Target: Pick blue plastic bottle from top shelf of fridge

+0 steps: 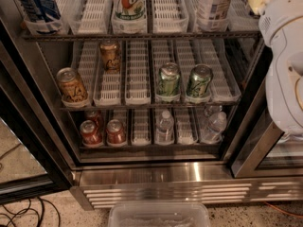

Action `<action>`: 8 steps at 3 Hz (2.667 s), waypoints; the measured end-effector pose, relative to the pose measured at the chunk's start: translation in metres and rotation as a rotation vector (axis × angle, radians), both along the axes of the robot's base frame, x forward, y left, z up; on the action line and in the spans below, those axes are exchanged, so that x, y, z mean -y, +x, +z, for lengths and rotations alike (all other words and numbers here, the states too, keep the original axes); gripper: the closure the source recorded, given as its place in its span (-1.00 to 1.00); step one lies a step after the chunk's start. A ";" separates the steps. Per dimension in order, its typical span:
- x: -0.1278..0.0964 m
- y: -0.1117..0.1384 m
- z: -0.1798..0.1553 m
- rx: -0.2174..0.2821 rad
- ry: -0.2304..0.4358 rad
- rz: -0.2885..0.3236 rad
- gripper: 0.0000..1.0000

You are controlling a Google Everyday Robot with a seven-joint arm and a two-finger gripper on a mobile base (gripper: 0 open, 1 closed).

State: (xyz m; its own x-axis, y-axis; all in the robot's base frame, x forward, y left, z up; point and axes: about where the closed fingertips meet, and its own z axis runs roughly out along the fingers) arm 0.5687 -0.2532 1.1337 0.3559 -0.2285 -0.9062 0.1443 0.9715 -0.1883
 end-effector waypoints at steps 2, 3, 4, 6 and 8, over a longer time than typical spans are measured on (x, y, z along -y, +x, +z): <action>-0.031 -0.081 0.067 0.022 -0.078 0.103 1.00; -0.018 -0.110 0.043 -0.089 -0.042 0.107 1.00; 0.014 -0.146 -0.025 -0.258 0.104 0.069 1.00; 0.011 -0.191 -0.099 -0.439 0.356 0.111 1.00; -0.013 -0.186 -0.095 -0.429 0.326 0.218 1.00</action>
Offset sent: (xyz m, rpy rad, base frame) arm -0.2607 0.0324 0.1274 0.2407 0.1013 0.5697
